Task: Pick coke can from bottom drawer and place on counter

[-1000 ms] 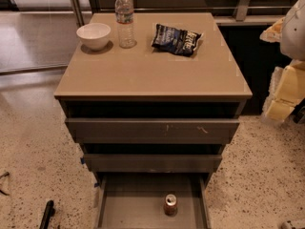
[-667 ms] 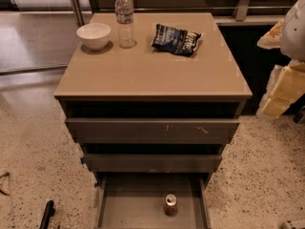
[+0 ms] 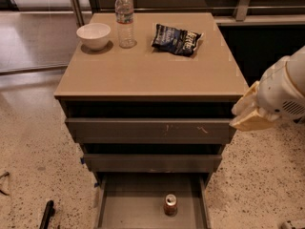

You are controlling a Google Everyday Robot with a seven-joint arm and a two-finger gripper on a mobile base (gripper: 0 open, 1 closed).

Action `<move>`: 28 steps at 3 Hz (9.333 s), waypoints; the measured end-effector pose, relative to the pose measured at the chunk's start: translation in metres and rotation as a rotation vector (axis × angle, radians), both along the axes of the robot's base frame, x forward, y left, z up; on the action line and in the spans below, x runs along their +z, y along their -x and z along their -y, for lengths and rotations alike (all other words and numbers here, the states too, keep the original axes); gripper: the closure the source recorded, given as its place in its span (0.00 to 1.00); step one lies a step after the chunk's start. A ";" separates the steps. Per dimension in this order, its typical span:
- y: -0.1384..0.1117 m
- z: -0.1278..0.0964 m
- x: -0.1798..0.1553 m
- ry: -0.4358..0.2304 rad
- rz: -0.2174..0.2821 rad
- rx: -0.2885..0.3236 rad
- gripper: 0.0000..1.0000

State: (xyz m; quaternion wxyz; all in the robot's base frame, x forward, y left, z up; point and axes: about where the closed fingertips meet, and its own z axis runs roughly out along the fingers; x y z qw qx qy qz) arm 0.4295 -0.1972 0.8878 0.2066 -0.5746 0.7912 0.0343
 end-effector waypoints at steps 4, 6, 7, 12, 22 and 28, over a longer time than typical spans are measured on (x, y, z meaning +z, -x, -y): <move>0.006 -0.021 -0.141 -0.197 -0.055 -0.019 1.00; -0.001 -0.044 -0.299 -0.330 -0.097 0.011 1.00; 0.005 -0.049 -0.384 -0.348 -0.192 -0.002 1.00; -0.007 -0.038 -0.579 -0.370 -0.193 0.046 1.00; -0.066 -0.081 -0.674 -0.432 -0.024 0.157 0.30; -0.071 -0.109 -0.703 -0.467 -0.079 0.205 0.96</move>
Offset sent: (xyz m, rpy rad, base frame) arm -0.0054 0.0168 -0.0825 0.1410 0.0650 -0.0088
